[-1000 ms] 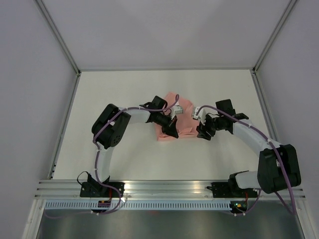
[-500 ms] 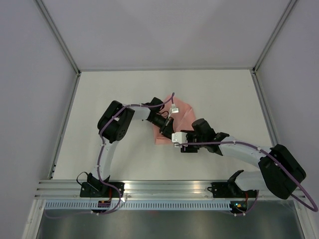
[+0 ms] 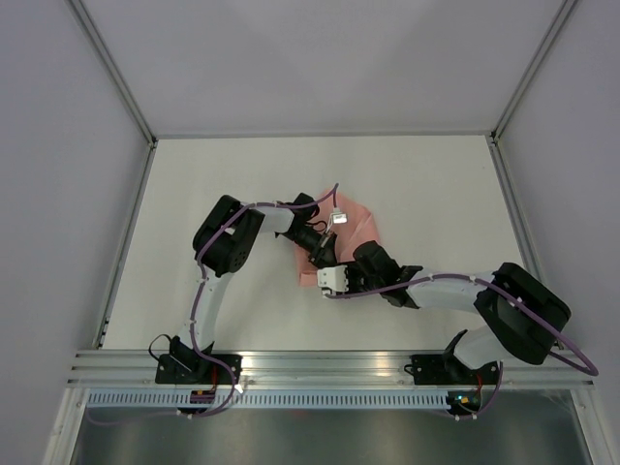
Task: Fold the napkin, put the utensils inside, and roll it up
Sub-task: Roll the napkin at the center of the board.
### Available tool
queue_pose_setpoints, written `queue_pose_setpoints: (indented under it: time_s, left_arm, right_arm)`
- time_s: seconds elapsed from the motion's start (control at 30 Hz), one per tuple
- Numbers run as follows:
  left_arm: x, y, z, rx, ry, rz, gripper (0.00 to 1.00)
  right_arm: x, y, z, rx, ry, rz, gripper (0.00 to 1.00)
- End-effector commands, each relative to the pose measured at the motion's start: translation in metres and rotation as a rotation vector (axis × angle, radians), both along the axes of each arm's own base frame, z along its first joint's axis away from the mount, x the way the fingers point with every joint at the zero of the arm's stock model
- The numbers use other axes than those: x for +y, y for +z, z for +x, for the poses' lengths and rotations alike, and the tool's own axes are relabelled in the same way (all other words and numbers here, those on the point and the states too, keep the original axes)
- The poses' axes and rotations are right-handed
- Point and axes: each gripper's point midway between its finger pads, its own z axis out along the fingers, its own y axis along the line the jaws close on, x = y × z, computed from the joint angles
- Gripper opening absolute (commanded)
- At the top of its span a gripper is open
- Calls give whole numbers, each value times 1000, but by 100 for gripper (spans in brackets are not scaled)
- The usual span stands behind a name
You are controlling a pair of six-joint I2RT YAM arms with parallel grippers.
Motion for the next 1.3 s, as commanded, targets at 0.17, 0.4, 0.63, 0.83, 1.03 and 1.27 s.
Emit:
queue_pose_setpoints:
  time_s: [0.17, 0.4, 0.63, 0.83, 1.03, 1.27]
  left_arm:
    - [9, -27, 0, -65, -16, 74, 3]
    - [6, -6, 11, -170, 14, 66, 34]
    - [2, 33, 38, -373, 144, 53, 49]
    - [10, 57, 77, -584, 360, 116, 50]
    - [43, 84, 107, -794, 671, 180, 52]
    - [85, 120, 101, -937, 920, 154, 54]
  right_arm:
    - [-15, -27, -12, 94, -2, -121, 27]
    - [-22, -40, -42, 300, 29, -193, 17]
    - [-21, -29, -47, 474, 27, -143, 16]
    - [-26, -27, -46, 638, 35, -132, 15]
    - [-29, -30, -45, 831, 56, -125, 15]
    - [-34, -36, -41, 1021, 30, -128, 15]
